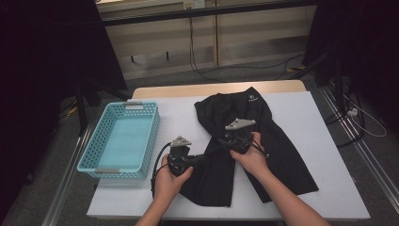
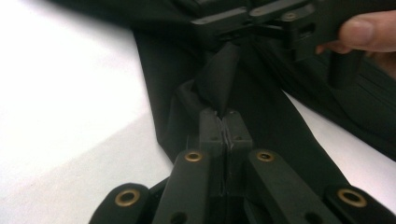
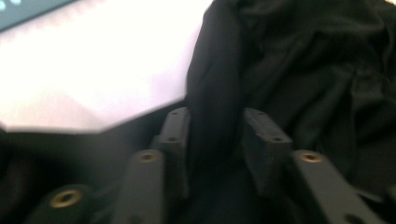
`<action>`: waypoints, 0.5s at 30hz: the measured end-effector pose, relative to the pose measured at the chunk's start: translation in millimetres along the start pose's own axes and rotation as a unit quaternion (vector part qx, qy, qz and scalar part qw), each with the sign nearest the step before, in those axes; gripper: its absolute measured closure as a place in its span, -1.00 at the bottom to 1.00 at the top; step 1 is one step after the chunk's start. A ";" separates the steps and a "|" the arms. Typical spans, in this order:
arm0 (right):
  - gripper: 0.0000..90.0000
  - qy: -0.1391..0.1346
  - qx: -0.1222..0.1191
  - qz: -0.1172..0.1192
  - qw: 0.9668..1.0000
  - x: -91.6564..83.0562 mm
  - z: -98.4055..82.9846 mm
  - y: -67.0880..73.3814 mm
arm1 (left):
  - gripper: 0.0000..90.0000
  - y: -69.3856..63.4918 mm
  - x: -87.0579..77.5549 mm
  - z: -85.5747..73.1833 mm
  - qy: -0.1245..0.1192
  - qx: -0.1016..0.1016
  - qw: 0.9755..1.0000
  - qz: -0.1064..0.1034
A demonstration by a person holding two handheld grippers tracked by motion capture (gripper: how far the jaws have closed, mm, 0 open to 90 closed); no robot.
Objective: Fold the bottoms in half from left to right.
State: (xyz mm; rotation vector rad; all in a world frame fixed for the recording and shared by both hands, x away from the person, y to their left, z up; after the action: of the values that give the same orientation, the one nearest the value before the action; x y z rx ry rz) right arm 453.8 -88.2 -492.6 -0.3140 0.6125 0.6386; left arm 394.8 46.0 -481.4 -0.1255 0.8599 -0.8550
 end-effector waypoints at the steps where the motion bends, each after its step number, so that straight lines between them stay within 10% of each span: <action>1: 0.18 -0.001 -0.005 -0.006 1.000 3.4 3.5 -1.0 | 0.98 -0.1 0.1 0.3 0.000 0.000 1.000 -0.001; 15: -0.16 -0.005 0.002 -0.005 1.000 71.6 44.9 -4.7 | 0.98 8.9 -4.1 -2.2 -0.004 -0.014 1.000 0.006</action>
State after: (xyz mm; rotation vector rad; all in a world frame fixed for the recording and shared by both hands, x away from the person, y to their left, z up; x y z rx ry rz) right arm 521.8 -38.6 -501.6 -0.3098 0.6033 0.6298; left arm 397.2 55.4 -484.1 -0.1471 0.8645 -0.8317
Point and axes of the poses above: each handheld gripper's, and its own axes: x roughly forward along the jaws, z roughly out of its top, y roughly to its left, the point moved 8 cm from there along x, roughly forward along the jaws, and after that the axes turned 9 degrees about -x, right-handed, at the moved point
